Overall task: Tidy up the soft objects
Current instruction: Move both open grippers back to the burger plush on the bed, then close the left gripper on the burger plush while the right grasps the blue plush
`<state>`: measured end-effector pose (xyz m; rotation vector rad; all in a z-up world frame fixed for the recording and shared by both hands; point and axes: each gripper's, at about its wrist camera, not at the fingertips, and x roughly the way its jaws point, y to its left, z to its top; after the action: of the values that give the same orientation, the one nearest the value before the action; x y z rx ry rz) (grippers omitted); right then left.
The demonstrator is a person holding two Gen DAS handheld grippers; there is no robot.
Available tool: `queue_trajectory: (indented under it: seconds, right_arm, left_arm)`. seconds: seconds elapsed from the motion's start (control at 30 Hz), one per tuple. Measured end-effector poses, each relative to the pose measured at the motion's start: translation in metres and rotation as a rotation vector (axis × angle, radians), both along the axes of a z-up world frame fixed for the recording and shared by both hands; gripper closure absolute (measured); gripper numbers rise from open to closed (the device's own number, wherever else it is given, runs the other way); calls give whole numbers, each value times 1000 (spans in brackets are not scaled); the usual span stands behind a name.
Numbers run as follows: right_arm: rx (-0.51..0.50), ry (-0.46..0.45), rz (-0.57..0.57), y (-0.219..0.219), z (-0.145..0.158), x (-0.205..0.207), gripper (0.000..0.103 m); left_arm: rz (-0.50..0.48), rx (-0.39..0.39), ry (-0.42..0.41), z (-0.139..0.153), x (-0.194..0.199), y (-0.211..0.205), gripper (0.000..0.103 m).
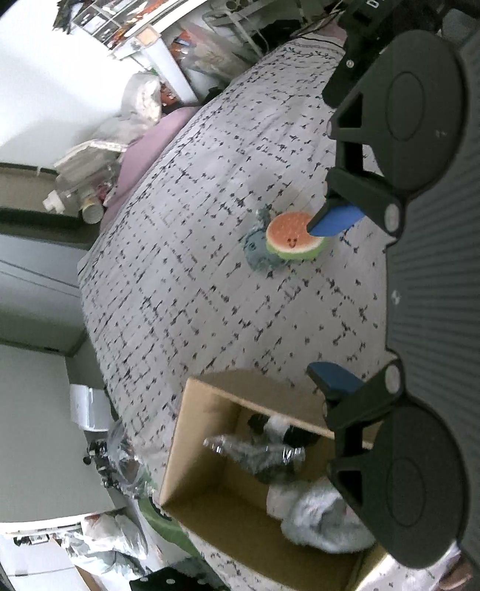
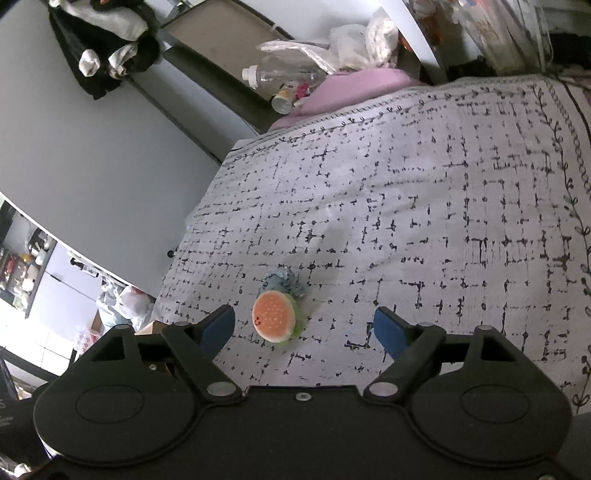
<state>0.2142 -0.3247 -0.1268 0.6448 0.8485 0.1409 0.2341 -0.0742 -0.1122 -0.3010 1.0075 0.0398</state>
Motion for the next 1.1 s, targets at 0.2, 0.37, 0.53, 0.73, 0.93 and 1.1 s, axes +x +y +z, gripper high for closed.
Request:
queue_trajectory:
  seconds: [0.2,0.37,0.53,0.73,0.93,1.1]
  right_arm:
    - [74,3,-7,-8,-12,6,21]
    - [116,10,-26,-15,-22,12,21]
    - [133,32,-32,-17,-33,24,21]
    - [168,68,-23,-15,-51,43,22]
    - [147,90,-17,-9,-63,65,24]
    - [243,134,-16,-10,-78,76,24]
  left_arm:
    - [-20,3,30,-16,11,-22,30]
    - [-23,0,46,-34,20,-35,30]
    - [10,-23,82,-57,29,-41,30]
    - [20,-27,82,-72,38,-47,30]
    - [33,-17,69,-81,52,-51,30]
    - [19,-22,55,-86,62,-56,30]
